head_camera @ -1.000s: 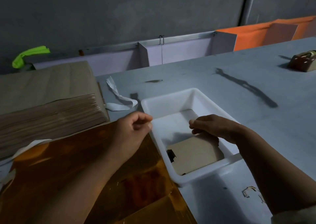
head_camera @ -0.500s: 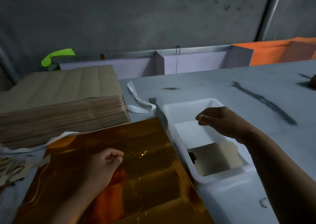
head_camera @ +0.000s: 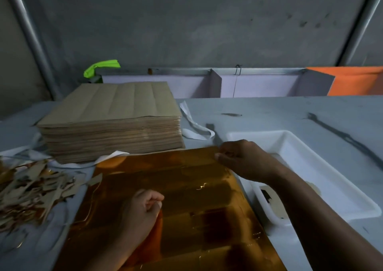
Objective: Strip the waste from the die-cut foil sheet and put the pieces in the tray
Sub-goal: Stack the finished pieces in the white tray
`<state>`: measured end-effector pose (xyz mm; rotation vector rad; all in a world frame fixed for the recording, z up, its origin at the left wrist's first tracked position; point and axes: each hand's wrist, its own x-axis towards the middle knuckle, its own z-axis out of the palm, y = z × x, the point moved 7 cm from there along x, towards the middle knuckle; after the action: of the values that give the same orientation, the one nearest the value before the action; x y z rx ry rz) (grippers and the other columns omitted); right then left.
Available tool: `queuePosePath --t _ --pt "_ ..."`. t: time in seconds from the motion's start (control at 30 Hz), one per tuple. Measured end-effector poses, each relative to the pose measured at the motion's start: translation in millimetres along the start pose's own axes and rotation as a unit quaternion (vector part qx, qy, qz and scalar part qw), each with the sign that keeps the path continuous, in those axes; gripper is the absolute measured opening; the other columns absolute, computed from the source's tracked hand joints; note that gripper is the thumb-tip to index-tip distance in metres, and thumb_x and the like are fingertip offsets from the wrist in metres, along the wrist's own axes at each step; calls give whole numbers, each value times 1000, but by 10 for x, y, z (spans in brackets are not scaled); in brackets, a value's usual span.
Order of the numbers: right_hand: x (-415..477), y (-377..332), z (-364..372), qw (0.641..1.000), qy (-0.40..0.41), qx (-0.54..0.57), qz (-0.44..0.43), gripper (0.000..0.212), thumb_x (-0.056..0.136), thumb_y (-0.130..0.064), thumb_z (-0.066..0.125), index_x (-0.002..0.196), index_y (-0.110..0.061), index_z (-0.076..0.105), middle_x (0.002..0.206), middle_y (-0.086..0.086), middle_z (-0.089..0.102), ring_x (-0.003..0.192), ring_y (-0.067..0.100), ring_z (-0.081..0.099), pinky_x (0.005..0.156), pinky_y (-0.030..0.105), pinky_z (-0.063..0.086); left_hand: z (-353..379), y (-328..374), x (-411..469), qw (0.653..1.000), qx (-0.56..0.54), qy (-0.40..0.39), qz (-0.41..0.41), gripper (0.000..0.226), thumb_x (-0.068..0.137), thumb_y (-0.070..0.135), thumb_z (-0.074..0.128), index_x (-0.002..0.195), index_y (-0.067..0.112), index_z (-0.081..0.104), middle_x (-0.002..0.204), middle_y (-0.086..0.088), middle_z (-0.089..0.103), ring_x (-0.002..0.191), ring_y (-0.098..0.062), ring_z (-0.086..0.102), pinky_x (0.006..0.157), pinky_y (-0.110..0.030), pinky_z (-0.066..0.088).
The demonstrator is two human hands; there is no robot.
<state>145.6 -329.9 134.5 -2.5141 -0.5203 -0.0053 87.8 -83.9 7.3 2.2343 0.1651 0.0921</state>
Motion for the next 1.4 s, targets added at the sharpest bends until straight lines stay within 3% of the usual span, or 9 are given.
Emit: queuePosePath --t 0.17,0.3,0.4,0.53,0.67,0.77,0.97,1.17,1.4 --pt "46 -194 231 999 -34 17 -10 24 99 -35 54 102 -18 70 93 -1 69 86 13 65 77 30 55 -11 -92 -47 1000 -10 5 5 21 95 17 60 96 37 63 107 18 57 98 1 57 71 -12 42" --pt "74 -271 511 998 -67 14 -13 18 99 -36 54 83 -33 61 82 -10 63 77 3 61 68 20 49 -23 -106 -60 999 -23 20 21 23 94 14 60 92 37 64 103 20 58 98 1 58 75 -14 48" --pt "125 -240 811 996 -90 28 6 12 99 -34 54 89 -36 60 94 -9 67 90 9 64 82 30 54 -36 -101 -63 998 -29 29 39 25 93 12 61 89 36 65 100 18 59 97 -1 60 82 -21 54" --pt "145 -147 1199 994 -107 -4 38 13 102 -32 49 107 -30 61 101 -4 67 91 10 65 71 19 51 -59 -110 -38 998 -33 36 44 27 94 13 60 88 39 62 102 19 58 101 -1 59 86 -25 55" --pt "194 -135 1433 989 -120 -35 76 17 103 -30 47 111 -22 58 95 1 68 81 15 70 71 31 61 -191 -154 -1 997 -20 70 35 25 95 18 58 94 43 57 110 21 53 108 -3 54 85 -19 49" --pt "310 -250 1484 994 -86 -23 71 17 102 -30 47 115 -23 56 100 -1 63 80 13 66 70 27 59 -317 -248 39 996 26 89 10 26 95 21 58 111 41 55 122 17 49 117 -6 49 85 -19 44" --pt "477 -503 1788 995 -82 -49 29 28 100 -33 49 128 -27 48 125 0 53 108 18 56 93 38 53 -667 -600 199 989 -8 118 -87 79 90 21 66 151 35 17 142 4 48 128 -16 49 97 -34 46" --pt "396 -494 1994 993 -32 -115 -2 33 99 -44 44 130 -31 46 129 -4 46 113 13 42 99 31 39 -1091 -891 296 972 -20 176 -153 97 85 22 71 153 36 3 140 -3 53 129 -25 51 101 -49 46" --pt "340 -478 2056 989 15 -146 -25 33 101 -50 32 125 -32 46 119 -6 45 98 7 32 93 27 37 -1371 -1202 422 955 -4 191 -227 88 85 28 72 154 25 18 156 -8 32 139 -33 37 108 -52 39"
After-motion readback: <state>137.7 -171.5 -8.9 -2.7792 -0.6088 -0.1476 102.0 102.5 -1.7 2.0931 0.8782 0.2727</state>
